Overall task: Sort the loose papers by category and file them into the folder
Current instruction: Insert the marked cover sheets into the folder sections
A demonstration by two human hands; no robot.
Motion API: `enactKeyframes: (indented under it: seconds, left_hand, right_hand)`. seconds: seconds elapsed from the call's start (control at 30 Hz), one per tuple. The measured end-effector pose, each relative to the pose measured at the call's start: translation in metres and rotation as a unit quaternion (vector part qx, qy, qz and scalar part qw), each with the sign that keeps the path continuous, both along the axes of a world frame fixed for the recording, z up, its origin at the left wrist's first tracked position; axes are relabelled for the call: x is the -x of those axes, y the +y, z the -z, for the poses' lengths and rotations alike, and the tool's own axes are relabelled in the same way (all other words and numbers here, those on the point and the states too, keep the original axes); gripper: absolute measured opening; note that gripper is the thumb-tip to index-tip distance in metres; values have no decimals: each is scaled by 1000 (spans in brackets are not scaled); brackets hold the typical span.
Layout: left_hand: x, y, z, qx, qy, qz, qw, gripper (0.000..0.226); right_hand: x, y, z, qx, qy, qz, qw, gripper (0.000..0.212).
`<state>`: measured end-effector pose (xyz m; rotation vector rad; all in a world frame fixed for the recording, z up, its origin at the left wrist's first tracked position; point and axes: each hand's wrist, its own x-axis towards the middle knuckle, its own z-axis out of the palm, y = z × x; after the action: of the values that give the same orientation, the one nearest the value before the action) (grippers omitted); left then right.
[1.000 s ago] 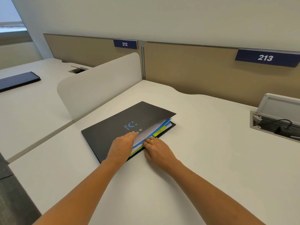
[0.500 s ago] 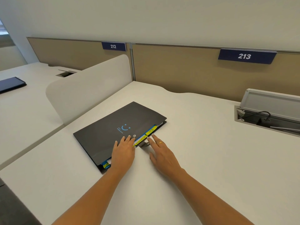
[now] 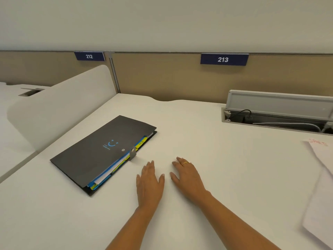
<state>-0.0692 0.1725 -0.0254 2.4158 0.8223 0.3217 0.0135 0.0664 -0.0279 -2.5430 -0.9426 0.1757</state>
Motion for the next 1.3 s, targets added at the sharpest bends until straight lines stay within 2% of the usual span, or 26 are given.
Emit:
enactKeyframes:
  seconds: [0.1,0.3,0.5,0.7,0.9,1.07,1.2,1.23,1.3]
  left_hand:
    - [-13,-28,1,-22,51,68,996,54]
    - [-45,-115,-4,-39,85,211,973,54]
    - [-70,-210,-7,-34,89,336,937,54]
    - [-79,-269,-4,-30,89,405,909,55]
    - [-84,-297,-2,-35,90,446,890,56]
    - [-90,-302,-1,-22,84,434,897,57]
    - [-99,-302,-9,30,56,407,911,58]
    - [-101,-302,-11,53,47,399,914,58]
    - [-106,-302,-17,93,36,384,918,59]
  right_hand:
    - [-4,-36,-1,25,11,45,999,49]
    - [-14,-148,-13,46,2,192,980,49]
    - [-16,-281,-24,51,-37,365,929,47]
    - [-12,-375,-23,101,-51,465,878,52]
    - [-6,-410,-3,106,67,454,882,65]
    - [-4,-400,3,84,53,420,902,60]
    - [-4,-386,5,67,52,394,915,61]
    - [-3,-381,5,66,53,386,918,66]
    - [-1,-372,-1,72,53,376,923,91]
